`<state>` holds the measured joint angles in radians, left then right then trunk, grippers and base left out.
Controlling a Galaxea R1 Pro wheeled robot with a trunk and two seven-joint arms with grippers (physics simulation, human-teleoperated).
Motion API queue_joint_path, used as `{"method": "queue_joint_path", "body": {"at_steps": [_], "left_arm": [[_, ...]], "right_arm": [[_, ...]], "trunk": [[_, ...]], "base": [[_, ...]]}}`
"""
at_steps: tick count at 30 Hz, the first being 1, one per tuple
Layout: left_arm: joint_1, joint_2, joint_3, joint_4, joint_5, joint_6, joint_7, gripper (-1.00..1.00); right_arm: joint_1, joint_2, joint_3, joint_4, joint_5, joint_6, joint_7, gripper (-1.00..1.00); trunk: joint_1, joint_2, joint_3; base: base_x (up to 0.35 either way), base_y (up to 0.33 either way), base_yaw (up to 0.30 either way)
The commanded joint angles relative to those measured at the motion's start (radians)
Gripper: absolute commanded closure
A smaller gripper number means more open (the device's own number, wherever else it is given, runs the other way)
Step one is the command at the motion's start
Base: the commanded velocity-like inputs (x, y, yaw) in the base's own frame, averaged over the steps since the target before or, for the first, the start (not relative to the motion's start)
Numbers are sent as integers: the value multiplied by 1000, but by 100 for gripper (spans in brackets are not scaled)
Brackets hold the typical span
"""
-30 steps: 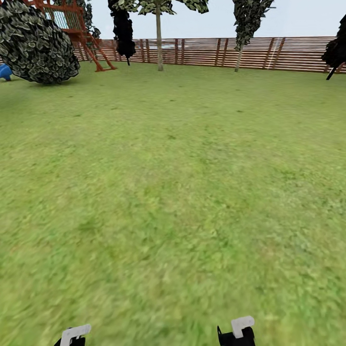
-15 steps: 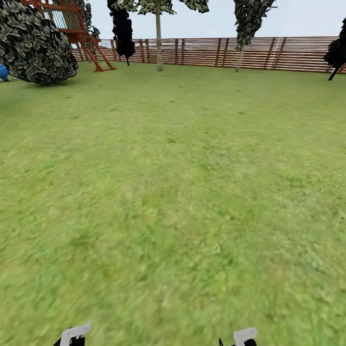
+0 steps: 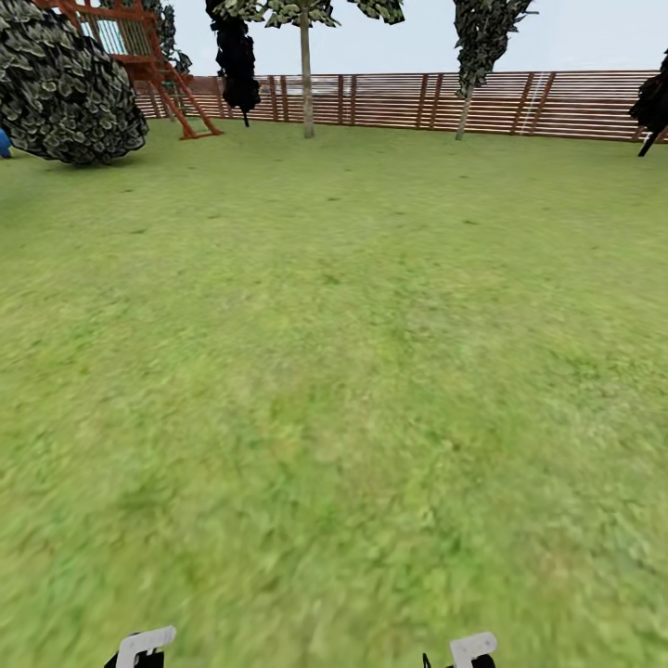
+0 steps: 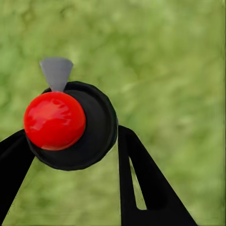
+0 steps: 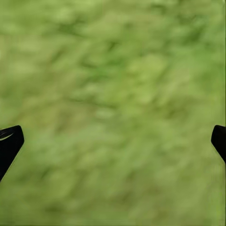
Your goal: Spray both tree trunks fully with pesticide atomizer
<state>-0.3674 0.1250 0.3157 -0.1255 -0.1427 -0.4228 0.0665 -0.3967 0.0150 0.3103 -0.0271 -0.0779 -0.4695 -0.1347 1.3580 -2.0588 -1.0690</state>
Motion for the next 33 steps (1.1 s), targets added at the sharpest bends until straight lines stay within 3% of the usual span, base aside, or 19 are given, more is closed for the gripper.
{"method": "queue_joint_path", "body": {"at_steps": [1, 19, 25, 33], "left_arm": [[-1, 0, 3, 1, -11, -4, 6, 100], [-1, 1, 3, 1, -11, -4, 6, 100], [4, 0, 3, 1, -11, -4, 6, 100], [4, -1, 3, 1, -11, -4, 6, 100]], "right_arm": [[-1, 0, 9, 1, -8, -3, -3, -100], [0, 5, 9, 1, -8, -2, -2, -100], [60, 8, 10, 0, -8, -3, 0, -100], [67, 10, 10, -5, -11, -8, 0, -100]], "trunk": [[0, 0, -1], [0, 0, -1], [0, 0, -1], [0, 0, 7]], "base": [[340, 0, 0], [340, 0, 0], [339, 0, 0], [340, 0, 0]]}}
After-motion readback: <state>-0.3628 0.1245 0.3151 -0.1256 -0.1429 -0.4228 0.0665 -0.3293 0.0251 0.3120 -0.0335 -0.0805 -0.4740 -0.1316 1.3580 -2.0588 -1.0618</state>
